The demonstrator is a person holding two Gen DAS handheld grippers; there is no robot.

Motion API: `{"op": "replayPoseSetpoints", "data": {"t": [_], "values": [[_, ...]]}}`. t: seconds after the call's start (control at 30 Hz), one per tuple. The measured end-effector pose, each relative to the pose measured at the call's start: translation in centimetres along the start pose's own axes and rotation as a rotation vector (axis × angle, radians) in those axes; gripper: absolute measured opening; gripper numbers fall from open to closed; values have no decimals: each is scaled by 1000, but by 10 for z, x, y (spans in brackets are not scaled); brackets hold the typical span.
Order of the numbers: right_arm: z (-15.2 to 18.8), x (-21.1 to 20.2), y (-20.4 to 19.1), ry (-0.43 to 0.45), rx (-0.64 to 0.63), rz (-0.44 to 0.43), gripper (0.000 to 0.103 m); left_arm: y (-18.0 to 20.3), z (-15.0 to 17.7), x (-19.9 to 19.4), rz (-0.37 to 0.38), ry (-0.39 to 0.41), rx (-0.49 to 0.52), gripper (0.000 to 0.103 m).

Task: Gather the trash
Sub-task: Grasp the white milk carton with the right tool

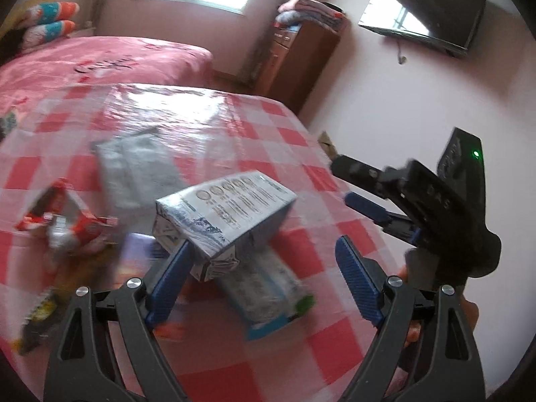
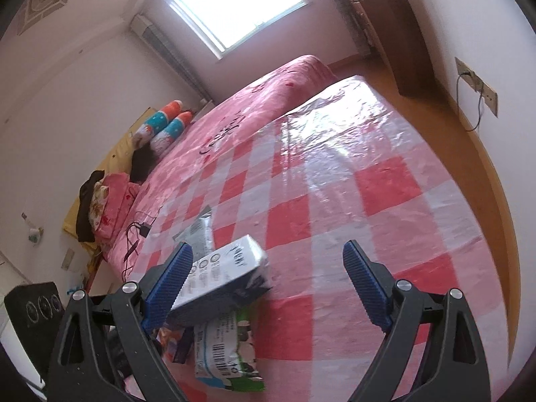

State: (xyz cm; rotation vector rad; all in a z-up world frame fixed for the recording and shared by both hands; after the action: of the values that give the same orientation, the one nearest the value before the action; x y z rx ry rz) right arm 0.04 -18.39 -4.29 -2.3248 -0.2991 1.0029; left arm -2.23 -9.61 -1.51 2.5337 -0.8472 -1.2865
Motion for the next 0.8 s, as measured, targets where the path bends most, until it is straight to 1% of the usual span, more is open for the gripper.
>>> {"op": "replayPoseSetpoints", "data": {"t": [0.07, 0.2, 0.3, 0.4, 0.47, 0.53, 0.57, 0.67, 0.7, 0.73, 0.8], "values": [[-2, -3, 4, 5, 10, 7, 90, 8, 2, 11, 39, -16, 1, 86], [-3, -5, 16, 13, 30, 39, 90, 24, 7, 28, 75, -37, 24, 86], [0, -3, 19, 1, 19, 71, 90, 30, 11, 25, 98, -47, 36, 86], [6, 4, 18, -36, 9, 84, 90, 27, 7, 11, 85, -42, 44, 86], [9, 9, 12, -54, -1, 74, 90, 17, -1, -2, 52, -9, 32, 86], [11, 13, 3, -63, -14, 57, 90, -4, -15, -13, -41, 16, -5, 86], [12, 15, 0, -65, -17, 47, 90, -13, -21, -16, -75, 19, -29, 86], [16, 21, -17, -79, -24, 0, 90, -54, -40, -20, -188, 15, -154, 86], [17, 23, -21, -80, -27, -3, 90, -68, -45, -18, -238, 4, -196, 86], [18, 25, -24, -81, -29, -2, 90, -79, -50, -16, -273, -8, -229, 86], [19, 28, -29, -84, -31, -8, 90, -95, -59, -9, -294, -26, -283, 86]]}}
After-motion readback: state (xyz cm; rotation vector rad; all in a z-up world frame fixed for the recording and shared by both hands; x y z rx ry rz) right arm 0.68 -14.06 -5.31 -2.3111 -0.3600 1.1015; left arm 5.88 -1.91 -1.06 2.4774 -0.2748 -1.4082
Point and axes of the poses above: each gripper's, at about its wrist camera, not at the fingertips, and x roughly the way its jaws point, y to its right, z to its underside, the point moved 9 cm from there along x, roughly the way its jaws point, and after that the axes turned 5 degrees about -y, right-handed, at the moved point
